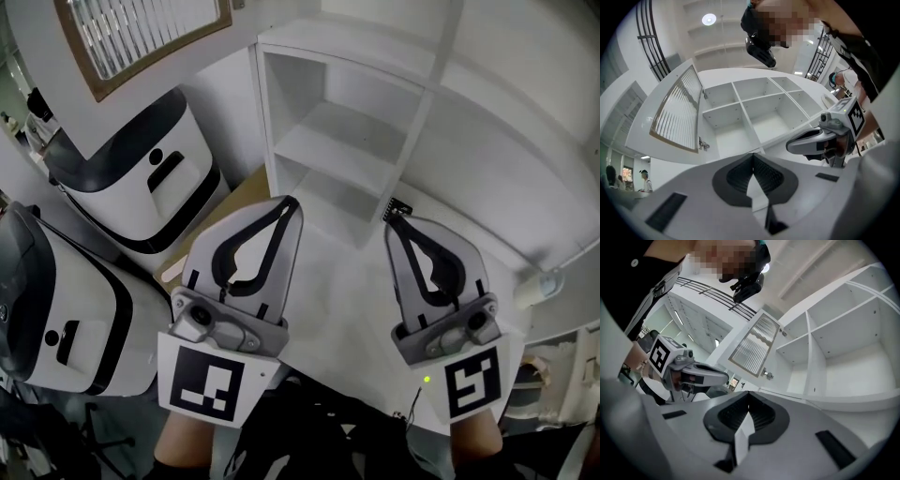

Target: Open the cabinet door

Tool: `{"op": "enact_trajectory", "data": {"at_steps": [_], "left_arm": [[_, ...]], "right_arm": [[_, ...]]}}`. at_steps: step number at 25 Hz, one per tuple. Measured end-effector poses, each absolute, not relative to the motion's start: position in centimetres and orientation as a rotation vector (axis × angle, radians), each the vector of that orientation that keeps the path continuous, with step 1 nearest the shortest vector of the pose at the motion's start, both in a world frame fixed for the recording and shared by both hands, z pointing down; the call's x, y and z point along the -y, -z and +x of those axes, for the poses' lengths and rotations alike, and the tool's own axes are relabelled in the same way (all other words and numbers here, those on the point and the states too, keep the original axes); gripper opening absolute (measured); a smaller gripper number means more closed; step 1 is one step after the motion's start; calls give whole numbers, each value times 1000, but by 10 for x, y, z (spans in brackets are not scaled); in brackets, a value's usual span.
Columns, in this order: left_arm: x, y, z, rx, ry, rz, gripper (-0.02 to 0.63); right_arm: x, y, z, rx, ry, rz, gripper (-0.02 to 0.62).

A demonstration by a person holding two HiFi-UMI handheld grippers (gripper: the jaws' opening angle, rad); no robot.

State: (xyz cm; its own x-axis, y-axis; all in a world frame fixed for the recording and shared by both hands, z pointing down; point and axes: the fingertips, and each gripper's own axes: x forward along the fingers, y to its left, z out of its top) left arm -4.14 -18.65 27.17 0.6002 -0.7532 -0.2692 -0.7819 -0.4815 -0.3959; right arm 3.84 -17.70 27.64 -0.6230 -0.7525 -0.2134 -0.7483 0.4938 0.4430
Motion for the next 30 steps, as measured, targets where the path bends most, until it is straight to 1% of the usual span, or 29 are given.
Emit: {"op": "enact_trajectory", "data": {"at_steps": [6, 17, 30], "left_arm": [[177, -289, -37, -1199, -79, -2412, 2], [165, -337, -34, -1234, 31, -2493, 1], [165, -342, -34, -1225, 43, -2515, 2]], "right_arm": [[167, -301, 43, 2664, 736, 1370, 3], [159, -335, 52, 2677, 590, 1389, 3], [160, -346, 46, 2687, 541, 1361, 3]]}}
